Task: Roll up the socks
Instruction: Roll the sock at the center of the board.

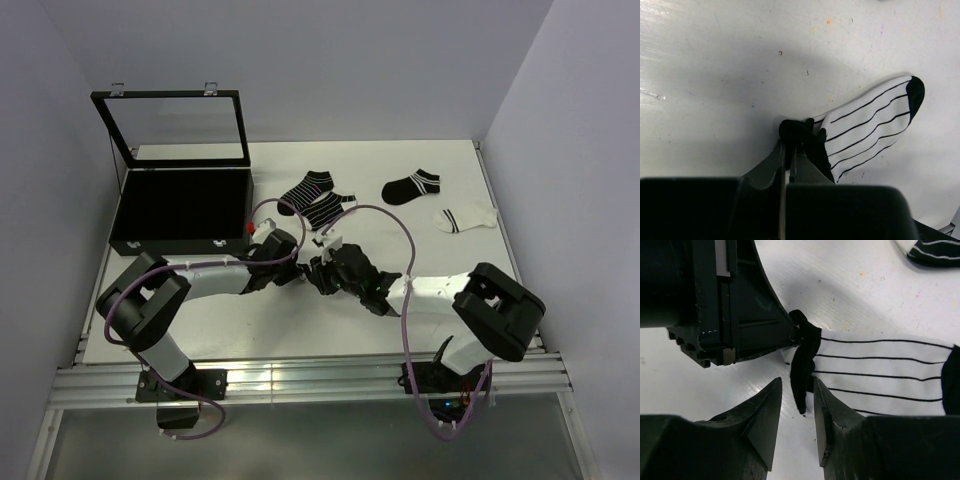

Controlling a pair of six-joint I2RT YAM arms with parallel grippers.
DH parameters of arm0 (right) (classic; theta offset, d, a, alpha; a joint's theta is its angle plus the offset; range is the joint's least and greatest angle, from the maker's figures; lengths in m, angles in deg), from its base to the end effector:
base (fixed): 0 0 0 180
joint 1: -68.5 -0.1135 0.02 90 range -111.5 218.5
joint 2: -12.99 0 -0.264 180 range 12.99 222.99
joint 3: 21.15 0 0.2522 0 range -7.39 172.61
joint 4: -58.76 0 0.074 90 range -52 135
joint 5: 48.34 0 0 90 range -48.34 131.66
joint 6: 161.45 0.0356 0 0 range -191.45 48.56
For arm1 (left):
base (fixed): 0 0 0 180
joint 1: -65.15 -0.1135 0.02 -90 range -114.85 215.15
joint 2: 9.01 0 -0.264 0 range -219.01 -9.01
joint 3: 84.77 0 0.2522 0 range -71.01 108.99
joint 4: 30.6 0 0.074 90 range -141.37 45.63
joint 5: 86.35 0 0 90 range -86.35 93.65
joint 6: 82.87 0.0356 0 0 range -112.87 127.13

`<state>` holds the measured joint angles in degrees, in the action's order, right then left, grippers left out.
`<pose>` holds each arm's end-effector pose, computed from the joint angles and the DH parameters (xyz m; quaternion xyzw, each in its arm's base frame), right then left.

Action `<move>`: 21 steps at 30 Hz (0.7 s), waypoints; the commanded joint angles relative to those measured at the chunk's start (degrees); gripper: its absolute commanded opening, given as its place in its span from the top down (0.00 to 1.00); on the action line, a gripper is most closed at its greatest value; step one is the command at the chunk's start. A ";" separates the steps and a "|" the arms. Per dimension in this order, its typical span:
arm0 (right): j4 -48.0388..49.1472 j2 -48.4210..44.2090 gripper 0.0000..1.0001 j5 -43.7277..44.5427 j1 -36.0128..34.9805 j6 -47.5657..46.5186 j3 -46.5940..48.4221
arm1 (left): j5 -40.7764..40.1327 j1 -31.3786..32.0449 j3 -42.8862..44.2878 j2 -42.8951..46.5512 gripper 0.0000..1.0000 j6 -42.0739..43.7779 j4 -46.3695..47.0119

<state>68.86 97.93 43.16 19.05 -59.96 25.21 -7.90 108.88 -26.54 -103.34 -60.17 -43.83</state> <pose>0.1894 0.2199 0.1669 -0.2731 0.8147 0.2496 0.4465 0.2323 -0.2124 0.1456 -0.2248 0.9061 -0.2316 0.2735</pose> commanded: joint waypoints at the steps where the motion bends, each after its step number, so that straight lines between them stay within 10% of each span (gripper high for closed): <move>1: 1.62 1.45 0.62 9.13 -3.44 -5.24 2.64 | -1.19 0.22 1.32 0.72 1.00 1.74 -5.81; 21: 10.69 12.26 0.59 14.06 -7.77 -7.45 3.26 | 0.12 0.22 1.24 1.69 1.00 1.13 -7.21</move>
<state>77.34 108.99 55.66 11.73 -66.82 26.52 -7.81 108.85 -25.64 -102.94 -59.96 -47.07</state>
